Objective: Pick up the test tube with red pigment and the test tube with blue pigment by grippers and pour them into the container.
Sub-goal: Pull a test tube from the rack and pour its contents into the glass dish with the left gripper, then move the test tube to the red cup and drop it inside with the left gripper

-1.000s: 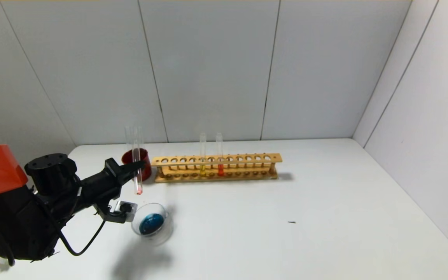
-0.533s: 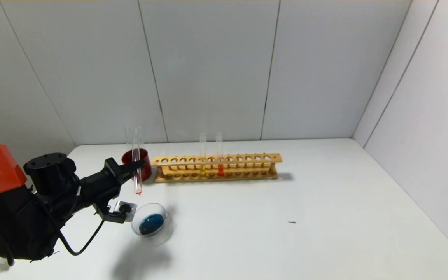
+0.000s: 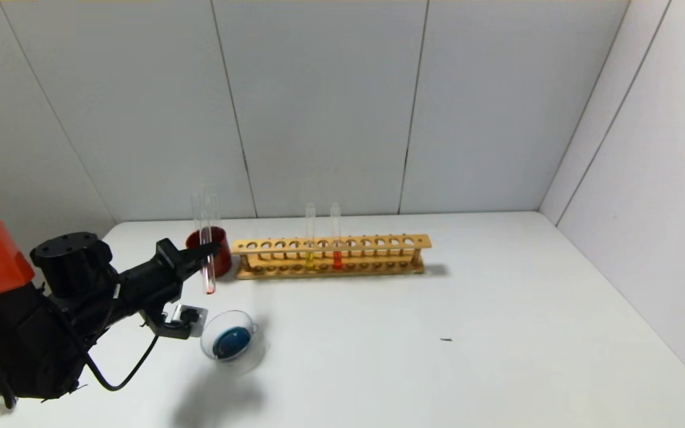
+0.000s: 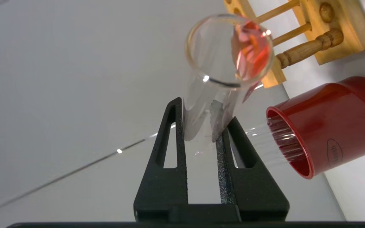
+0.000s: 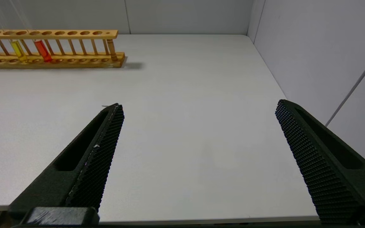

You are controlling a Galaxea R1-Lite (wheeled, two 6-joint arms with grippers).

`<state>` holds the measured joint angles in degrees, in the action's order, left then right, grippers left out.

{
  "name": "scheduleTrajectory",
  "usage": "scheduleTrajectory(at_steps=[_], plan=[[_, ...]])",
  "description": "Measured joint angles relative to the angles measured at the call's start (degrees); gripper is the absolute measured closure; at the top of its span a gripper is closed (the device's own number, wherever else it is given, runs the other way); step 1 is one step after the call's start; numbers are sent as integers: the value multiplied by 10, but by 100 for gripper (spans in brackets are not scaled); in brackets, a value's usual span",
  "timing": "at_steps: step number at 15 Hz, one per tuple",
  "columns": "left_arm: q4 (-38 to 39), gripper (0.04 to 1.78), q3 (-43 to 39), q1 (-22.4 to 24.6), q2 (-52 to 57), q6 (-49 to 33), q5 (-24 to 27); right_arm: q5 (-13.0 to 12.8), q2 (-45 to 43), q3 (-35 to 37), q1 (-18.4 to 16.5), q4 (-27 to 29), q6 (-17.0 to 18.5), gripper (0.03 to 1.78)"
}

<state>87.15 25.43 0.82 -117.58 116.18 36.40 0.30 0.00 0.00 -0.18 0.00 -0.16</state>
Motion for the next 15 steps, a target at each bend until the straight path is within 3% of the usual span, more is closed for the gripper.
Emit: scheduleTrajectory(at_steps=[2, 8, 11, 15], plan=[[0, 151, -3, 2, 21, -83, -42, 0, 0, 0, 0, 0, 0, 6], [-32, 151, -14, -16, 120, -434, -297, 0, 0, 0, 0, 0, 0, 6], [-142, 151, 40, -25, 175, -615, -364, 0, 0, 0, 0, 0, 0, 6], [-410, 151, 164, -27, 268, -833, -371, 0, 0, 0, 0, 0, 0, 6]])
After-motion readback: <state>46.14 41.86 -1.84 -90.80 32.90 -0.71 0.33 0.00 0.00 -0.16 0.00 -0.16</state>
